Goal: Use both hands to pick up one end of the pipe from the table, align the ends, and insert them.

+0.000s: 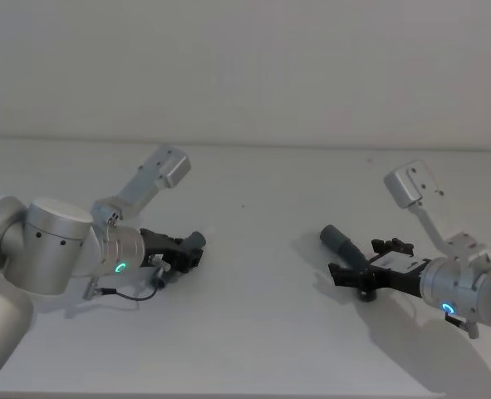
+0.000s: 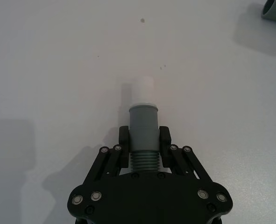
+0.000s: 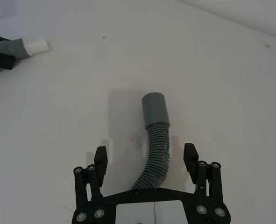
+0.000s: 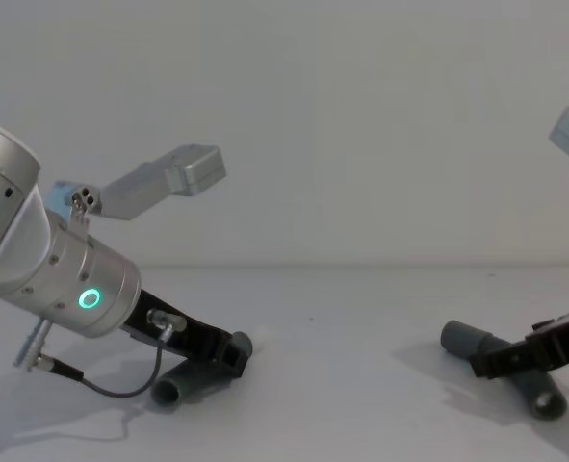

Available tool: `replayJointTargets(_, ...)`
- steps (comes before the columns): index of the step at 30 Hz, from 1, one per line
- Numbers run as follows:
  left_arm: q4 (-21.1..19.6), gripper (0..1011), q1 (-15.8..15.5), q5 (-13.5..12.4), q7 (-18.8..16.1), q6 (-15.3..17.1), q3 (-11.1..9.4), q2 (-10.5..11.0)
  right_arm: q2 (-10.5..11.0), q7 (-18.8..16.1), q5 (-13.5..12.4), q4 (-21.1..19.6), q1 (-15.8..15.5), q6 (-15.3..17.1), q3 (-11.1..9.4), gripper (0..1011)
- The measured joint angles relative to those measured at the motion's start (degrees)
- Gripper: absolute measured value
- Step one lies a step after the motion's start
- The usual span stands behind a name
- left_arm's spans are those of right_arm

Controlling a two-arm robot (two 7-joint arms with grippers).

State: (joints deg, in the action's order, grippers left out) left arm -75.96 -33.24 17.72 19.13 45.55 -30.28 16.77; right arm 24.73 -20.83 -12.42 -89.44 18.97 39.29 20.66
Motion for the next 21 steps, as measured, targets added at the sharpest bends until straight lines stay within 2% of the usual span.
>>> replayJointTargets(21, 0.00, 365, 0.00, 0.00, -0.01, 0.00, 0.00, 0.00, -1.49, -0.36, 0.49, 1.01, 0.65, 2.90, -0.16, 1001)
